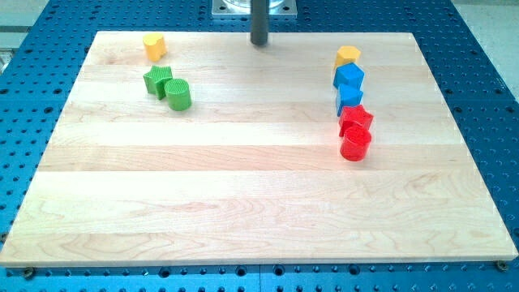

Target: Place the yellow heart above the hexagon

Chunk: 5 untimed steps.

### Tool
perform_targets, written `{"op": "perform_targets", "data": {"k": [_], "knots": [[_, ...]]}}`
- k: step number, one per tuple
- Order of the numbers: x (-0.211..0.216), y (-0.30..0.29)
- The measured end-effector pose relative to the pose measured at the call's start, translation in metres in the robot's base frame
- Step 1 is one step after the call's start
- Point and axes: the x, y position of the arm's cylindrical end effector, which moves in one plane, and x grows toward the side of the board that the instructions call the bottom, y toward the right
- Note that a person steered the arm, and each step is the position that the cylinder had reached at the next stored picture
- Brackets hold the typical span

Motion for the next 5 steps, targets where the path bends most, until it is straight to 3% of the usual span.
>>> {"op": "perform_targets", "data": {"k": [1, 2, 3, 4, 5], "knots": [[0.0, -0.036], [-0.001, -0.127], [0.012, -0.148], [0.064, -0.135], [0.052, -0.116]]}}
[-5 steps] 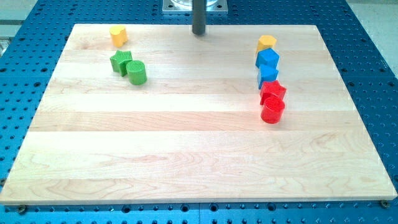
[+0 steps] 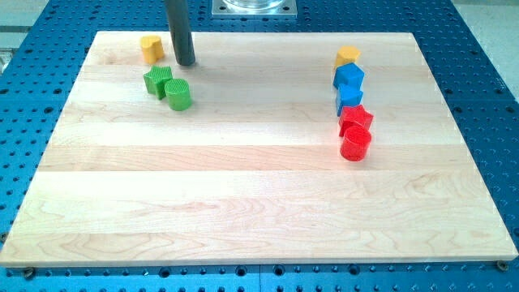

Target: Place the yellow heart above the hexagon

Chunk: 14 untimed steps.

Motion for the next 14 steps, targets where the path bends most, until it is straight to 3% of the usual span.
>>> {"op": "perform_targets", "data": {"k": [1, 3, 5, 7, 9, 11, 12, 14], "knots": [[-0.053, -0.006], [-0.032, -0.1], [0.003, -0.018], [0.019, -0.029], [0.033, 0.097], [0.065, 0.066], [0.083, 0.114], [0.074, 0.183]]}}
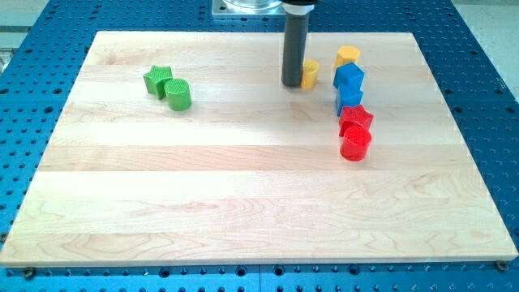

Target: Place the yellow heart above the hexagon

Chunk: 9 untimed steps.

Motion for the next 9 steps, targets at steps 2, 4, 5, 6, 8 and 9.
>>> {"op": "perform_targets", "data": {"k": [2, 4, 5, 6, 8, 9], "knots": [[0.026, 0.008], [-0.026, 0.044], [-0.045, 0.04], [-0.012, 0.018], [-0.067, 0.021], [-0.079, -0.027]]}}
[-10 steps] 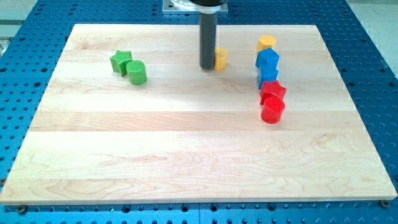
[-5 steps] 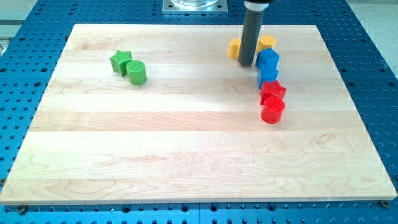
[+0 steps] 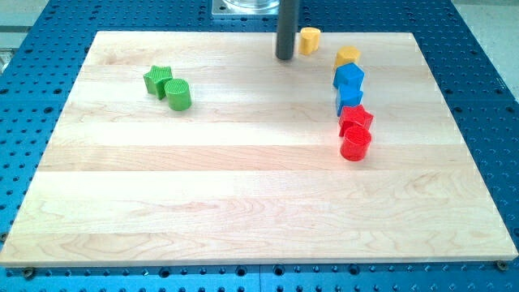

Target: Place the yellow heart above the hexagon

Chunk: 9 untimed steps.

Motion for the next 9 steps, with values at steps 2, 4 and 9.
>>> {"op": "perform_targets", "data": {"k": [2, 4, 9], "knots": [[-0.038, 0.061], [-0.036, 0.045], [-0.042, 0.092]]}}
